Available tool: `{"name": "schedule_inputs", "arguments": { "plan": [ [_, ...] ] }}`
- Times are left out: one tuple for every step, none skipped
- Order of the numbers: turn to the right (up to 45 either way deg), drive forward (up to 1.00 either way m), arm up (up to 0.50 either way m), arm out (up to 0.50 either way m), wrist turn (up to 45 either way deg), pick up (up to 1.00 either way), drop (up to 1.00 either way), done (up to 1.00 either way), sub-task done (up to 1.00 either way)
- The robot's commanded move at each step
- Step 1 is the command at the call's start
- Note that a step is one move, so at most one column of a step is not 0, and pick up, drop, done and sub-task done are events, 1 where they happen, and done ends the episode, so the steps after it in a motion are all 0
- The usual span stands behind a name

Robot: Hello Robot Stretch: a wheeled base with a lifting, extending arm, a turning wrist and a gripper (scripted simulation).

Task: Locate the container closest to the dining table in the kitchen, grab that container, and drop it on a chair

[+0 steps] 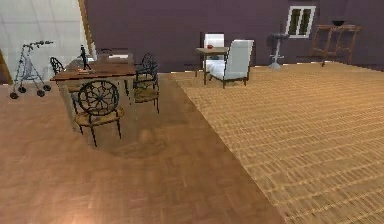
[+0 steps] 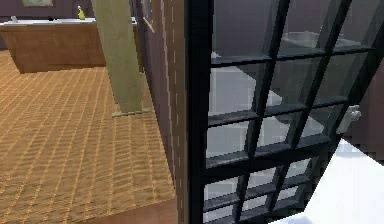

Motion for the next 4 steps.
{"name": "schedule_inputs", "arguments": {
  "plan": [
    [-3.0, 0.00, 0.00, 0.00, 0.0, 0.00, 0.00, 0.00, 0.00],
    [0.0, 0.10, 0.00, 0.00, 0.0, 0.00, 0.00, 0.00, 0.00],
    [6.0, 0.00, 0.00, 0.00, 0.0, 0.00, 0.00, 0.00, 0.00],
    [0.0, 1.00, 0.00, 0.00, 0.0, 0.00, 0.00, 0.00, 0.00]
  ]
}}
